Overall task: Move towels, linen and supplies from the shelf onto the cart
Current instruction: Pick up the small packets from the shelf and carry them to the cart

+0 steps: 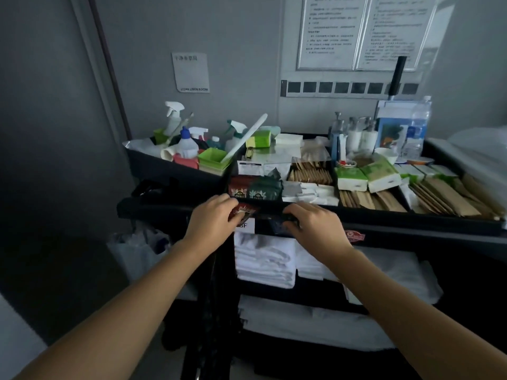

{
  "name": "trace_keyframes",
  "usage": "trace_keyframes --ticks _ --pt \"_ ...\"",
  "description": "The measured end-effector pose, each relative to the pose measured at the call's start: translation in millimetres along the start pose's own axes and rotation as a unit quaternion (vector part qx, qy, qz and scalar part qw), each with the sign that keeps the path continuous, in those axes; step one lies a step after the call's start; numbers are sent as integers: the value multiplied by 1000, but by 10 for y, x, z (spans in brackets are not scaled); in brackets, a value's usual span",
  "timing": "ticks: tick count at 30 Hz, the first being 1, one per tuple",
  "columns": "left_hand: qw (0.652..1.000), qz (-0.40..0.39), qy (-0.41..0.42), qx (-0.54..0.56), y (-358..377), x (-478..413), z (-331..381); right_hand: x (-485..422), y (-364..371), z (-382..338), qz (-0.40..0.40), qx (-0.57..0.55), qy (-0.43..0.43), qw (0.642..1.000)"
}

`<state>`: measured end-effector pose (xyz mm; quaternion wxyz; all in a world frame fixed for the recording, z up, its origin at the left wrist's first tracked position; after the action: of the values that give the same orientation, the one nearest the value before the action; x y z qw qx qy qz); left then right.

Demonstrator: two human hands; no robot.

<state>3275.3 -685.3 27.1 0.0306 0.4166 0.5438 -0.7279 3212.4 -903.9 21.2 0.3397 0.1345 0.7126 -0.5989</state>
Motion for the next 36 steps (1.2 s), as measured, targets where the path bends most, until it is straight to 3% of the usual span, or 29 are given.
trace_keyframes --ticks 14,20,26,30,36 --pt "997 -22 4 72 888 -1086 -839 -1402 1017 504 2 -14 -7 1000" --pt "994 -7 3 105 927 -1308 -941 -1569 1240 634 -50 -53 -8 997" --pt "992 -105 10 65 1215 -1163 -1000 -1486 1524 599 -141 -81 -2 987" --pt "992 -97 10 78 1213 -1118 -996 -1404 1558 683 -129 -97 42 986" --pt "992 -98 52 54 1278 -1121 -880 -1277 1475 694 -70 -64 25 995"
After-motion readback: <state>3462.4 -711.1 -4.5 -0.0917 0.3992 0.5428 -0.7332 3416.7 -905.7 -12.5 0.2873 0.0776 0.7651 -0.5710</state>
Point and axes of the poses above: each hand's wrist, its own x-axis away from the middle knuckle, its own y-axis out of the palm, z = x × y, the point moved 4 cm from there along -x, towards the middle knuckle, and after that the axes turned 4 degrees about -x, right-handed, at the moved point
